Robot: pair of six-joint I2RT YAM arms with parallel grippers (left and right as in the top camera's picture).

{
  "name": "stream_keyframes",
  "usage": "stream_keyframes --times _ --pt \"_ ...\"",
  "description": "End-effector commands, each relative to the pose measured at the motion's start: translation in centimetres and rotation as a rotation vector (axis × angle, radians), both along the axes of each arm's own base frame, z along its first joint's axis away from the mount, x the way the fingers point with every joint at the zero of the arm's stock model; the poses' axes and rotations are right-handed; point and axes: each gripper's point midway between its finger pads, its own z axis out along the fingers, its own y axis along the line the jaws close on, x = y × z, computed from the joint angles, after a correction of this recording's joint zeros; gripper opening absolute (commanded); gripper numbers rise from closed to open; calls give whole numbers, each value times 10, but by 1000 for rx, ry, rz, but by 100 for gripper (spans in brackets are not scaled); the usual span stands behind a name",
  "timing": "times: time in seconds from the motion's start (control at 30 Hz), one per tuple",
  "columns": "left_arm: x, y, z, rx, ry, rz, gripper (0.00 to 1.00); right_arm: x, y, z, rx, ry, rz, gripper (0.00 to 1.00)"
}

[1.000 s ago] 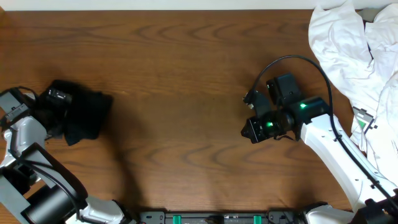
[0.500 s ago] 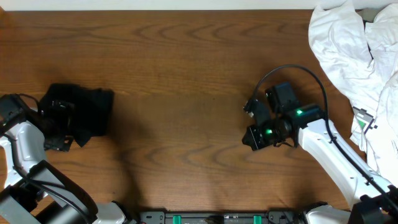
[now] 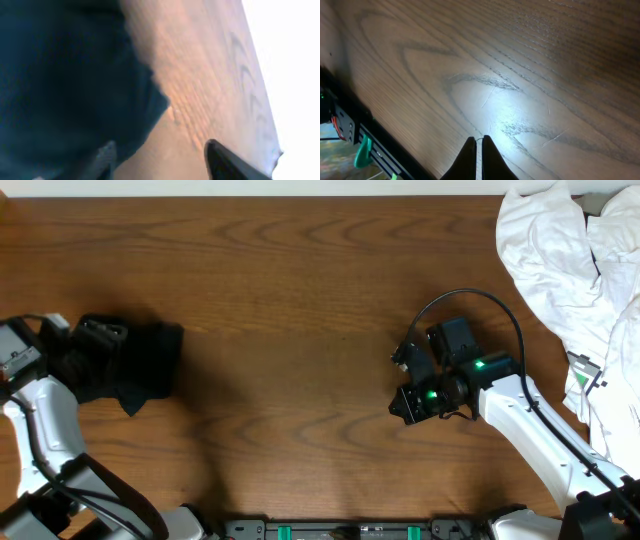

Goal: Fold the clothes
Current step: 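Lower the bundle at the left edge and open the left gripper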

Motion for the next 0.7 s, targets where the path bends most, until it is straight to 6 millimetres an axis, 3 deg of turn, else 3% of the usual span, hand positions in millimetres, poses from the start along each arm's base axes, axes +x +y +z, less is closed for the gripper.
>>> stream_keyframes --times 0.0,0.07,0.1,0.33,0.47,0.53,0.67 --pt "15 -16 14 62 -64 -112 42 0 -1 -1 1 6 -8 5" --pt "15 -20 7 68 -33 -118 21 0 0 -1 2 4 -9 5" --pt "14 -22 1 63 -7 -116 18 0 0 -1 2 4 -9 5" --pt "-10 -10 -61 42 233 -18 19 -2 -1 -2 -2 17 -15 5" --pt "-21 -13 -102 -33 345 -14 19 -2 -1 -2 -1 16 -15 5" --pt "-34 -16 -121 -92 421 4 13 -3 -1 -2 -3 22 -15 5" --pt "-62 -18 -147 -205 549 59 13 -4 -2 -2 -7 28 -14 5"
